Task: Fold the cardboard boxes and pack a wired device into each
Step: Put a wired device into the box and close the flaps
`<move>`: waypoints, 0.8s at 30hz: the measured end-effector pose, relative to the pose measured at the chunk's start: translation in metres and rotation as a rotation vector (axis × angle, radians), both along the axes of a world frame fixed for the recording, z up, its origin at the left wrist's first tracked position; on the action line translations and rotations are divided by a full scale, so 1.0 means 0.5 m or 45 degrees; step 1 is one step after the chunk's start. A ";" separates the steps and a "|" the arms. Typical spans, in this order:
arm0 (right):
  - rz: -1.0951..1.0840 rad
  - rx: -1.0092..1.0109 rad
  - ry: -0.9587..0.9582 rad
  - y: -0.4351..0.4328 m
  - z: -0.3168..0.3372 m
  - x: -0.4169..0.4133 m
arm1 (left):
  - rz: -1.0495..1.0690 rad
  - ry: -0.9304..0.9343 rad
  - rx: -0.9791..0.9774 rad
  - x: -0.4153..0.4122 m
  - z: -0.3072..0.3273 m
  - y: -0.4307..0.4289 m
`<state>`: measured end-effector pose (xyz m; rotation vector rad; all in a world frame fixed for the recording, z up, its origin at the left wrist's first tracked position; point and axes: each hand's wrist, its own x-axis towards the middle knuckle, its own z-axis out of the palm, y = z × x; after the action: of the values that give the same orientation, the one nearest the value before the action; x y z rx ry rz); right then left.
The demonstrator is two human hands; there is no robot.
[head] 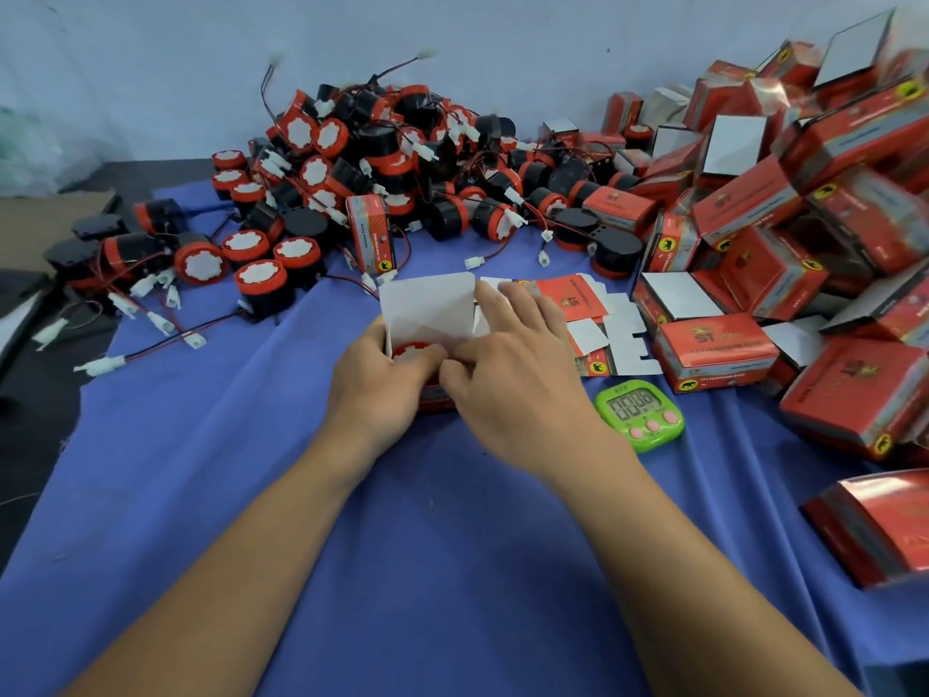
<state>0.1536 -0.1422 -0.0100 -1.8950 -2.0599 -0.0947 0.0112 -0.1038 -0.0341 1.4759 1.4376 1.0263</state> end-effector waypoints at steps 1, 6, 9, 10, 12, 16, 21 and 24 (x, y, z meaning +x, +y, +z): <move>0.032 -0.050 0.037 -0.002 0.003 0.004 | -0.029 -0.028 -0.023 -0.004 -0.001 0.001; 0.101 -0.108 0.019 -0.019 0.002 0.014 | -0.154 -0.069 -0.039 -0.015 -0.007 0.003; 0.175 -0.155 0.416 -0.013 -0.001 0.022 | -0.055 0.019 0.002 -0.007 -0.008 0.004; 0.152 -0.154 0.692 -0.011 0.000 0.029 | -0.034 0.029 0.001 -0.004 -0.007 0.004; 0.011 -0.027 1.174 -0.001 -0.001 0.046 | -0.007 0.050 -0.017 0.001 -0.006 0.007; -0.202 0.007 1.930 0.024 -0.012 0.066 | 0.050 0.083 -0.007 0.005 -0.010 0.011; 0.002 -0.311 1.681 0.029 -0.040 0.031 | 0.018 0.062 -0.005 0.002 -0.009 0.005; 0.019 -0.287 1.530 0.024 -0.039 0.027 | 0.000 0.047 -0.004 0.001 -0.009 0.000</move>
<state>0.1672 -0.1302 -0.0296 -1.4108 -1.2364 1.0423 0.0118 -0.1036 -0.0387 1.4996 1.4639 1.0012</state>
